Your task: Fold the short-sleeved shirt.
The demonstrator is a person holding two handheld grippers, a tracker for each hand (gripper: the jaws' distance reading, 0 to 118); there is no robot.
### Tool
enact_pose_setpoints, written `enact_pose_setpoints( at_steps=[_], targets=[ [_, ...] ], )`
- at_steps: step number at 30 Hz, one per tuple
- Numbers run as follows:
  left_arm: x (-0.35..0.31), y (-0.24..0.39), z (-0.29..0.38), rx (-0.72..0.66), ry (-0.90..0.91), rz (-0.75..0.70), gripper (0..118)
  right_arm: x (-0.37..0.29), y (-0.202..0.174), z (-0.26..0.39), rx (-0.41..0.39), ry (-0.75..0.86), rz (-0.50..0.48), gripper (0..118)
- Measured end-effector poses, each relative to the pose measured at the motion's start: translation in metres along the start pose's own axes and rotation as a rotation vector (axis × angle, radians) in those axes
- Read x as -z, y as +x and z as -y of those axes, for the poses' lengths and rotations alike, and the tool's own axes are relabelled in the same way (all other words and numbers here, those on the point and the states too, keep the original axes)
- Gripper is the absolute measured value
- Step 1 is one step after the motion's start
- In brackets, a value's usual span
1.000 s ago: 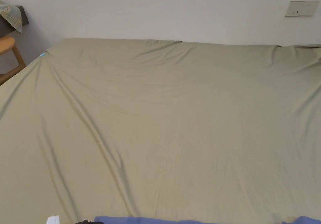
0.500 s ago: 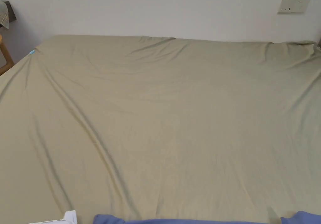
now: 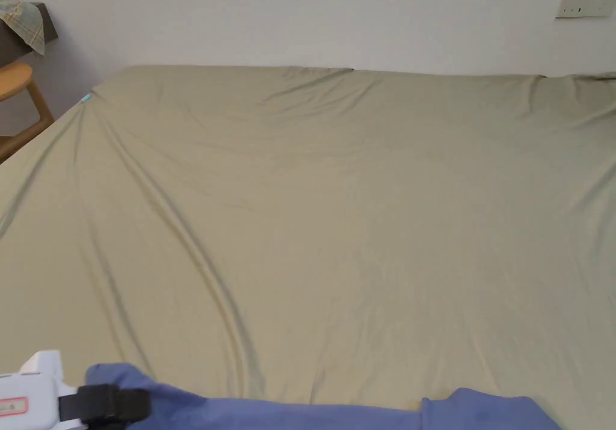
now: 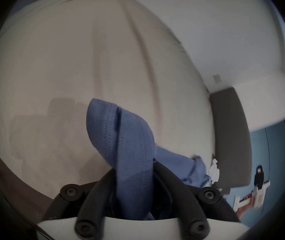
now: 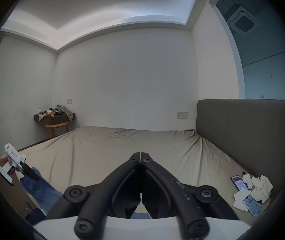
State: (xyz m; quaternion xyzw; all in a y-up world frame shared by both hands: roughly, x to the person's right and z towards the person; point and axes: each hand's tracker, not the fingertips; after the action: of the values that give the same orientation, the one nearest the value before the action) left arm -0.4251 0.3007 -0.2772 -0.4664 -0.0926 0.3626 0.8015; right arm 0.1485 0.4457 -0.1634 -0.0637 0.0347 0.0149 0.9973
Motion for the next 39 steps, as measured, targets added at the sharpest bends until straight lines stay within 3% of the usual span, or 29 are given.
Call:
enact_pose_setpoints(
  at_steps=[4, 9, 10, 12, 14, 15, 17, 19, 21, 23, 24, 25, 28, 34, 39],
  targets=[
    [0.047, 0.087, 0.033, 0.115, -0.087, 0.128, 7, -0.009, 0.014, 0.009, 0.010, 0.010, -0.009, 1],
    [0.153, 0.127, 0.077, 0.224, -0.192, -0.031, 7, -0.026, 0.032, 0.014, 0.035, 0.020, 0.009, 1],
    [0.173, 0.130, 0.088, 0.251, -0.203, -0.086, 12, -0.030, 0.038, 0.014, 0.041, 0.020, 0.022, 1],
    [0.203, 0.130, 0.102, 0.290, -0.222, -0.158, 34, -0.038, 0.047, 0.017, 0.045, 0.020, 0.050, 1],
    [0.211, 0.128, 0.108, 0.278, -0.199, -0.185, 41, -0.043, 0.057, 0.019, 0.051, 0.017, 0.072, 1],
    [0.198, 0.131, 0.106, 0.256, -0.176, -0.145, 41, -0.047, 0.062, 0.019, 0.053, 0.015, 0.081, 1],
    [0.170, 0.139, 0.102, 0.279, -0.115, -0.090, 59, -0.052, 0.069, 0.021, 0.055, 0.014, 0.095, 1],
    [0.129, 0.141, 0.102, 0.358, 0.077, -0.085, 66, -0.055, 0.076, 0.024, 0.069, 0.012, 0.106, 1],
    [0.100, 0.139, 0.114, 0.438, 0.297, -0.165, 60, -0.055, 0.080, 0.028, 0.091, 0.013, 0.104, 1],
    [0.100, 0.128, 0.123, 0.489, 0.401, -0.300, 16, -0.054, 0.080, 0.031, 0.110, 0.008, 0.097, 1],
    [0.110, 0.124, 0.129, 0.516, 0.393, -0.392, 0, -0.054, 0.080, 0.032, 0.118, 0.005, 0.087, 1],
    [0.121, 0.121, 0.139, 0.533, 0.341, -0.466, 0, -0.053, 0.080, 0.033, 0.119, 0.002, 0.079, 1],
    [0.156, 0.115, 0.165, 0.592, 0.121, -0.395, 0, -0.052, 0.079, 0.034, 0.109, -0.004, 0.067, 1],
    [0.219, 0.162, 0.225, 0.737, 0.027, -0.291, 0, -0.057, 0.085, 0.034, 0.112, -0.006, 0.080, 1],
    [0.224, 0.181, 0.210, 0.599, -0.012, -0.115, 0, -0.061, 0.088, 0.033, 0.108, -0.017, 0.096, 1]
  ],
)
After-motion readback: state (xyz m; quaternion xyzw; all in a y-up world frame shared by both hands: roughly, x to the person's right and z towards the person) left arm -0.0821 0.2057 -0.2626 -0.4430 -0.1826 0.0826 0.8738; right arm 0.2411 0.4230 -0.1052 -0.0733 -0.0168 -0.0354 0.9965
